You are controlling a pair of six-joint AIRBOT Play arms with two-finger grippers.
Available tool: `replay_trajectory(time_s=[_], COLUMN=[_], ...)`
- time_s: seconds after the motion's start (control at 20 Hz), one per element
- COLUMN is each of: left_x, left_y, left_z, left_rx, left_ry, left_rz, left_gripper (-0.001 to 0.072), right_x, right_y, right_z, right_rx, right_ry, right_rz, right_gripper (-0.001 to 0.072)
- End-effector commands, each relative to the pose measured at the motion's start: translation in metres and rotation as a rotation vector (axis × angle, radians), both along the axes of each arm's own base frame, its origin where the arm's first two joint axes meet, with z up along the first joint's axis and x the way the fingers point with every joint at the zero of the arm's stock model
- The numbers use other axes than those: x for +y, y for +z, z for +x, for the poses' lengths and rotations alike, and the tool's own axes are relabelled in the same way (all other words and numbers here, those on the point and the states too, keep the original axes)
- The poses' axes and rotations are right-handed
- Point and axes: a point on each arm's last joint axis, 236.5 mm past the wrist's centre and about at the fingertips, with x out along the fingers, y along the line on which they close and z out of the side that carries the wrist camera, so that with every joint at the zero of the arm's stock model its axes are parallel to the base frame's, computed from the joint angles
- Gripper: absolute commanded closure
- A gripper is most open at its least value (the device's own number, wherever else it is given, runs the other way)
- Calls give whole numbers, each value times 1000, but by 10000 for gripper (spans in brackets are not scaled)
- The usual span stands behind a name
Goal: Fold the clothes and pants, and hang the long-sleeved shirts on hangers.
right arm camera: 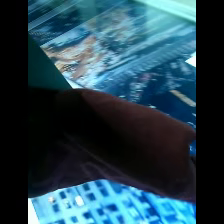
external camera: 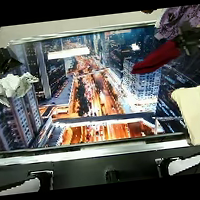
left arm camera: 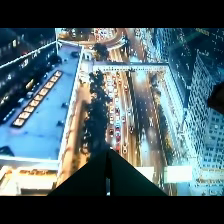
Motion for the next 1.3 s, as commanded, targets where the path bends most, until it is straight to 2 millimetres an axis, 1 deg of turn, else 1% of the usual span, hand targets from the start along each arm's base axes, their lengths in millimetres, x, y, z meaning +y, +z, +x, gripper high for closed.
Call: replay_trajectory(time_s=[0.0,0.05,0.15,0.3,0.45,0.55,0.65,0.8,0.9,0.95,1.1,1.25], left_x=[0,0,0,0,0,0,0,-2,-3,-3,-3,-3], left_y=[0,0,0,0,-1,-1,-2,-5,-7,-7,-7,-8], left_z=[0,0,0,0,-2,-2,-3,-8,-11,-12,-12,-13], left_rx=[-1,-1,-1,1,10,8,11,36,48,50,51,58], left_ry=[1,1,1,0,-5,-7,-9,-22,-28,-29,-30,-33], left_rz=[0,0,0,1,1,4,4,5,6,6,5,6], left_gripper=[692,692,692,692,692,692,692,692,692,692,692,692], right_x=[-65,-80,-102,-122,-128,-131,-142,-156,-157,-156,-160,-166], right_y=[14,15,19,23,15,4,-8,-17,-24,-29,-53,-71], right_z=[-16,-23,-38,-60,-88,-109,-138,-172,-187,-196,-230,-262], right_rx=[-3,11,33,69,172,269,386,522,590,632,802,924], right_ry=[-197,-250,-327,-378,-392,-394,-409,-403,-367,-336,-271,-256], right_rz=[37,36,31,-18,-75,-116,-192,-292,-329,-344,-395,-446], right_gripper=[679,679,679,679,679,678,679,679,679,679,679,679])
